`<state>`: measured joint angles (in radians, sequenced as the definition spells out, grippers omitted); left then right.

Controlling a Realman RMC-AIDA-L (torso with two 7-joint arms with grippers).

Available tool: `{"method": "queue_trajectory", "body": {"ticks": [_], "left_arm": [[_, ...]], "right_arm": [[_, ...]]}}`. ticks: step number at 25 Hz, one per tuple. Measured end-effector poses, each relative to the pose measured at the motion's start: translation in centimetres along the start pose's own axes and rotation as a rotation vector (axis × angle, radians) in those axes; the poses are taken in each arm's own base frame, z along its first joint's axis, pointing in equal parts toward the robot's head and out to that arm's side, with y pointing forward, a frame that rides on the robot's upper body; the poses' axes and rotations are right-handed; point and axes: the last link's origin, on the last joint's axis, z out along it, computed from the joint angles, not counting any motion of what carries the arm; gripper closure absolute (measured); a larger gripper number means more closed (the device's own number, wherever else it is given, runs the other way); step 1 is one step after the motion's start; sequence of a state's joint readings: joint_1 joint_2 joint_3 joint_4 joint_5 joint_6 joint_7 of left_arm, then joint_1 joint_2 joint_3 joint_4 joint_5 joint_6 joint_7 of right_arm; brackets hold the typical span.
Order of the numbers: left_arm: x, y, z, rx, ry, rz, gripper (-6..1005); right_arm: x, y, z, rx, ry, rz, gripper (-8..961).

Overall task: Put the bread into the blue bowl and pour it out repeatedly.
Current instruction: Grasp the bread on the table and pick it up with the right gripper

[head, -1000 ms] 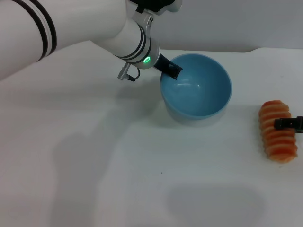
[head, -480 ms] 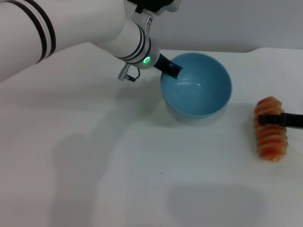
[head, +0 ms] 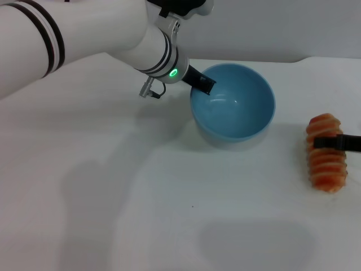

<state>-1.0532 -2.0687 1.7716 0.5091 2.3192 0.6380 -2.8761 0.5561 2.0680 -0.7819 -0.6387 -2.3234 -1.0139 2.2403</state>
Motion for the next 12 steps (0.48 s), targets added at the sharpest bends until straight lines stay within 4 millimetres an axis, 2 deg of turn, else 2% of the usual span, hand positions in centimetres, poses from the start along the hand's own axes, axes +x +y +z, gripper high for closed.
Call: {"method": "queue_trajectory", "body": {"ticks": [5, 10, 11, 12], "left_arm": [[-0.4, -0.2, 0.1, 0.002, -0.005, -0.006, 1001], [-0.8, -0.6, 0.1, 0.006, -0.012, -0.014, 1001], [-0.9, -0.6, 0.1, 0.006, -0.013, -0.015, 1000], [-0.9, -0.6, 0.1, 0.006, -0.013, -0.015, 1000]], "right_arm": [[-1.0, 0.4, -0.7, -0.019, -0.017, -0.062, 489], [-3.8, 0.7, -4.8, -0.058, -0.097, -0.158, 562], [-5.0, 1.4, -6.2, -0.095, -0.151, -0.177, 588], [-5.0, 1.4, -6.2, -0.095, -0.151, -0.177, 594]]}}
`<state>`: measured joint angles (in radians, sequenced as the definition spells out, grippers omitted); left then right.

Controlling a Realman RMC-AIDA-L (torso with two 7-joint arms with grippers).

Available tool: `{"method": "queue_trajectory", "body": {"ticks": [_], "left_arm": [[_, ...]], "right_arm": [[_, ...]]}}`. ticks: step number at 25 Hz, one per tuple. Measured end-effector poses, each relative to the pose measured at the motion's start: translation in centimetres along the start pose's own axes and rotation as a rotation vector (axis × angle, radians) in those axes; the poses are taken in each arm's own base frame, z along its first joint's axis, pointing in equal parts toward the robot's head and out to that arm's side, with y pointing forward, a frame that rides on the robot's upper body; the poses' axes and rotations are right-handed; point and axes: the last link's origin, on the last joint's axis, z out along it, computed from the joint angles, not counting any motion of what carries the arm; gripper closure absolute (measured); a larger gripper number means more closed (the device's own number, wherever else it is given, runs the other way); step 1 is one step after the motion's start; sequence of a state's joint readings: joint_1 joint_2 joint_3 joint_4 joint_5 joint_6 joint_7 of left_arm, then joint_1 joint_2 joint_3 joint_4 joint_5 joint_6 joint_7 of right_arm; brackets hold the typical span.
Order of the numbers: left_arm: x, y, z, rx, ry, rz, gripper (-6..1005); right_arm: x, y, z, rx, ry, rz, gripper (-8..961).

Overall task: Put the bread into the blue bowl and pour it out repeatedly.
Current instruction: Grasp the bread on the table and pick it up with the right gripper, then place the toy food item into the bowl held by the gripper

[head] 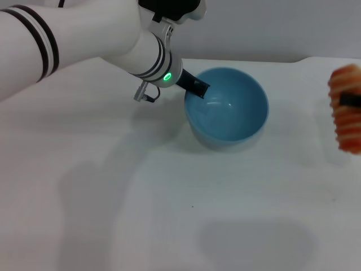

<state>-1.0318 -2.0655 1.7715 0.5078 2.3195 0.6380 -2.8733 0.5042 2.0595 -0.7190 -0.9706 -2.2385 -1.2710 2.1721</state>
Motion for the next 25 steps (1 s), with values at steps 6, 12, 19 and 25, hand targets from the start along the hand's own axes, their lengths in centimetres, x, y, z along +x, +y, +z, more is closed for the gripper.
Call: {"method": "queue_trajectory", "body": {"ticks": [6, 12, 19, 25], "left_arm": [[0.0, 0.7, 0.0, -0.014, -0.006, 0.010, 1000], [0.2, 1.6, 0.0, -0.057, -0.004, -0.018, 1001], [0.1, 1.9, -0.1, -0.073, -0.003, -0.021, 1001], [-0.1, 1.9, -0.1, -0.076, -0.001, -0.025, 1000]], "right_arm": [[-2.5, 3.6, 0.4, -0.197, -0.149, -0.093, 633], [-2.7, 6.1, 4.0, -0.310, -0.190, -0.168, 679], [-1.0, 7.8, 7.6, -0.349, -0.121, -0.213, 711], [-0.1, 7.7, 8.9, -0.311, -0.093, -0.187, 738]]}}
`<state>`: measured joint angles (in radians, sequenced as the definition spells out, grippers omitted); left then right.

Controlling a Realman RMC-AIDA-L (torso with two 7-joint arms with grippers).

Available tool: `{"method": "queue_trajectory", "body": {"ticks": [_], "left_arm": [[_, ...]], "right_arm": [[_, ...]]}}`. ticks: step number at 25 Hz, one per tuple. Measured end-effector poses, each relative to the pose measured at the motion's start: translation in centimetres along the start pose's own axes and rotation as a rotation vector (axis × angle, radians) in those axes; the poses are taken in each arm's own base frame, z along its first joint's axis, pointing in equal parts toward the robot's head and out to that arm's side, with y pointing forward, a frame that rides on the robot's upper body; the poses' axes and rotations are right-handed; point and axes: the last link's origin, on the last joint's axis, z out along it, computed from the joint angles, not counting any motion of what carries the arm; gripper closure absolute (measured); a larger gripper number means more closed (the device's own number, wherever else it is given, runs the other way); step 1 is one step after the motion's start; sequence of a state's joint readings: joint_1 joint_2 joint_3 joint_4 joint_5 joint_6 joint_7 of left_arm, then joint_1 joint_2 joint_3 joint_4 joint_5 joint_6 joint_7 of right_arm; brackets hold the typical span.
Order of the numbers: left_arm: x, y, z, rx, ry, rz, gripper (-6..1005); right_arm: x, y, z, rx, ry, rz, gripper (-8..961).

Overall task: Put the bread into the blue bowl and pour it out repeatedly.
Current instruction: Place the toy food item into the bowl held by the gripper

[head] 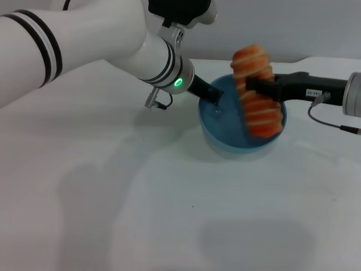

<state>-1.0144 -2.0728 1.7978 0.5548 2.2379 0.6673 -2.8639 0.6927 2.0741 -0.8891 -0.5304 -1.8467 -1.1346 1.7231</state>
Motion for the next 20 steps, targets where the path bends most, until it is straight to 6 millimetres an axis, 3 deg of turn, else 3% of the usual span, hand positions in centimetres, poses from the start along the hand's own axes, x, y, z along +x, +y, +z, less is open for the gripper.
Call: {"method": "queue_trajectory", "body": {"ticks": [7, 10, 14, 20], "left_arm": [[0.11, -0.06, -0.01, 0.002, 0.008, 0.004, 1001], [0.14, -0.14, -0.04, 0.004, 0.010, 0.008, 1001], [-0.32, -0.53, -0.01, 0.005, 0.007, -0.011, 1000], [-0.47, -0.57, 0.04, 0.006, 0.009, -0.016, 1000]], "right_arm": [[0.44, 0.07, 0.09, -0.004, -0.048, -0.010, 745], [0.57, 0.09, 0.20, -0.005, -0.048, -0.011, 649], [0.61, 0.03, 0.24, -0.001, -0.046, -0.020, 445], [0.65, -0.09, -0.05, 0.001, -0.053, -0.021, 422]]}}
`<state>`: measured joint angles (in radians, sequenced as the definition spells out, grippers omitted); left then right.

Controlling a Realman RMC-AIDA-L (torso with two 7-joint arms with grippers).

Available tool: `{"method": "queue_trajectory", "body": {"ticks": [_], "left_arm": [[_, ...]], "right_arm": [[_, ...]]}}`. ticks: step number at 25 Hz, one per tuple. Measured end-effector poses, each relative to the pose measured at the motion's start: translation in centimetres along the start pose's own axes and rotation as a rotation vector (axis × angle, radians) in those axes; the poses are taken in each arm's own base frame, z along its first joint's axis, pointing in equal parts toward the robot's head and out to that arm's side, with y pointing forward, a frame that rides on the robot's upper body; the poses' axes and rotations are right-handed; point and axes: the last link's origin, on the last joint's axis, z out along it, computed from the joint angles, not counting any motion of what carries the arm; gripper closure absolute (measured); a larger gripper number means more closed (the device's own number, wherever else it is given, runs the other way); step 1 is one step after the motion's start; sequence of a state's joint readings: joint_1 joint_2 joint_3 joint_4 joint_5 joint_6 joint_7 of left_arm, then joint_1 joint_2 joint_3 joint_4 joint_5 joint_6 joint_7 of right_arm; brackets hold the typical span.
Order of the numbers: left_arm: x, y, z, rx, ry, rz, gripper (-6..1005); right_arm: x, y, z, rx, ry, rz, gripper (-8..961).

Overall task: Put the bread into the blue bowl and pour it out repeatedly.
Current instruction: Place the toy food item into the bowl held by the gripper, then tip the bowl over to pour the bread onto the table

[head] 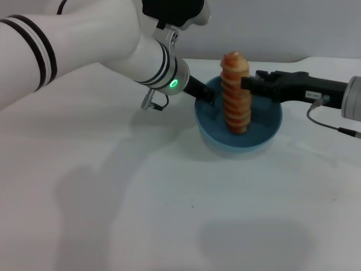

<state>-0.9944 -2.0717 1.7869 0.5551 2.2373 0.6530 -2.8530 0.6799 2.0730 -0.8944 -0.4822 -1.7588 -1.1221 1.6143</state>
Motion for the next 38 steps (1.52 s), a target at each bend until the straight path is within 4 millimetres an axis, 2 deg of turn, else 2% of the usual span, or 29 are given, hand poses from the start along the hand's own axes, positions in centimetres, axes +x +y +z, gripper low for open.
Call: {"method": "queue_trajectory", "body": {"ticks": [3, 7, 8, 9, 10, 13, 18, 20, 21, 23, 27, 32, 38], "left_arm": [[-0.1, 0.0, 0.0, -0.001, 0.002, -0.006, 1000], [-0.3, -0.5, 0.1, 0.011, 0.012, -0.015, 1001], [-0.3, -0.5, 0.1, 0.014, 0.018, -0.013, 1001], [-0.3, -0.5, 0.2, 0.015, 0.021, -0.013, 1001], [-0.3, -0.5, 0.2, 0.015, 0.021, -0.013, 1001], [-0.1, -0.6, 0.1, 0.020, 0.031, -0.010, 1001], [1.3, 0.0, 0.0, 0.021, 0.058, 0.031, 1001], [2.4, 0.7, -0.1, 0.027, 0.070, 0.077, 1001], [2.4, 0.7, -0.1, 0.027, 0.070, 0.077, 1001], [2.9, 1.1, -0.2, 0.032, 0.083, 0.108, 1000], [3.5, 1.9, 0.0, 0.040, 0.108, 0.169, 1000], [3.9, 2.5, 0.1, 0.049, 0.129, 0.214, 1000], [4.5, 2.5, 0.1, 0.065, 0.168, 0.246, 1000]], "right_arm": [[-0.6, -1.0, -1.5, 0.038, -0.044, -0.007, 410], [-2.0, -2.3, -5.4, 0.108, -0.175, -0.019, 399], [-2.3, -3.0, -7.3, 0.150, -0.230, -0.015, 399], [-2.2, -3.5, -8.3, 0.182, -0.255, -0.009, 399], [-2.2, -3.5, -8.3, 0.182, -0.255, -0.009, 399], [-1.2, -5.1, -11.1, 0.296, -0.305, 0.020, 399], [2.9, -7.7, -14.8, 0.500, -0.328, 0.058, 399], [5.4, -7.6, -15.4, 0.550, -0.281, -0.064, 398], [5.4, -7.6, -15.4, 0.550, -0.281, -0.064, 398], [6.9, -7.3, -15.4, 0.572, -0.271, -0.123, 398], [8.9, -7.1, -16.2, 0.667, -0.358, -0.126, 398], [10.1, -7.1, -17.9, 0.781, -0.422, -0.139, 398], [11.1, -5.8, -19.8, 0.803, -0.590, -0.076, 399]]}}
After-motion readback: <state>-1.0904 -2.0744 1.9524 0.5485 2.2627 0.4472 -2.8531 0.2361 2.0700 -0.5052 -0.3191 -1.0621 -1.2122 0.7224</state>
